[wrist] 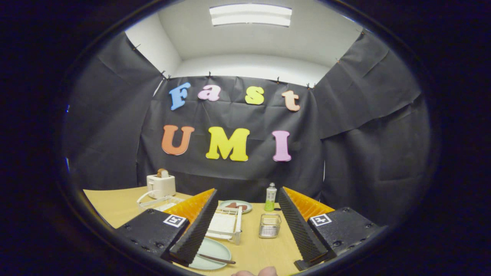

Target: Take the plate from the dish rack, then take the spoon from the basket and place it into the plate.

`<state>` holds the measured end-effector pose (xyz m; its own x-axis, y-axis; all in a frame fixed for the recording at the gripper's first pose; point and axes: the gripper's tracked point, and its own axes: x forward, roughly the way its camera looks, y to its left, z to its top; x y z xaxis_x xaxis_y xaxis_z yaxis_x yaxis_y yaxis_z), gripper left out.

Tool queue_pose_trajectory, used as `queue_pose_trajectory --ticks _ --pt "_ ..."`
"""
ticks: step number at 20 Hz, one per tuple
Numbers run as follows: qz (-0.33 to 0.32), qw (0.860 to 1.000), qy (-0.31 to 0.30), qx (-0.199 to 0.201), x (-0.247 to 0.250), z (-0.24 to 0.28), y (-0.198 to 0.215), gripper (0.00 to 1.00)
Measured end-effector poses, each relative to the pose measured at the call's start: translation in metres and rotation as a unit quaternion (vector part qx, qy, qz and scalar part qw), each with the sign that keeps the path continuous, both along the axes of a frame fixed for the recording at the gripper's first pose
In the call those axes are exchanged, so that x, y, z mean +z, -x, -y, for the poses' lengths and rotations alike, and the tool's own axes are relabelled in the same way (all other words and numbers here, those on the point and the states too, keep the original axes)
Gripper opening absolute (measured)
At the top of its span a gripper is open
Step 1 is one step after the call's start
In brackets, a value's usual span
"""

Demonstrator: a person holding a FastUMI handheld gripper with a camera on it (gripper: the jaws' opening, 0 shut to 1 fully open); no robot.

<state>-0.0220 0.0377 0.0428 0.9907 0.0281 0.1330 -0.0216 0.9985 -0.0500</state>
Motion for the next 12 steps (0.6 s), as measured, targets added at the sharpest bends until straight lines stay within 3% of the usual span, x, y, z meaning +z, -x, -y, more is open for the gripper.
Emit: queue_pose_trajectory --ticks 12 --pt "-0.015 1.000 -0.022 -0.004 -0.012 0.004 -0.005 1.00"
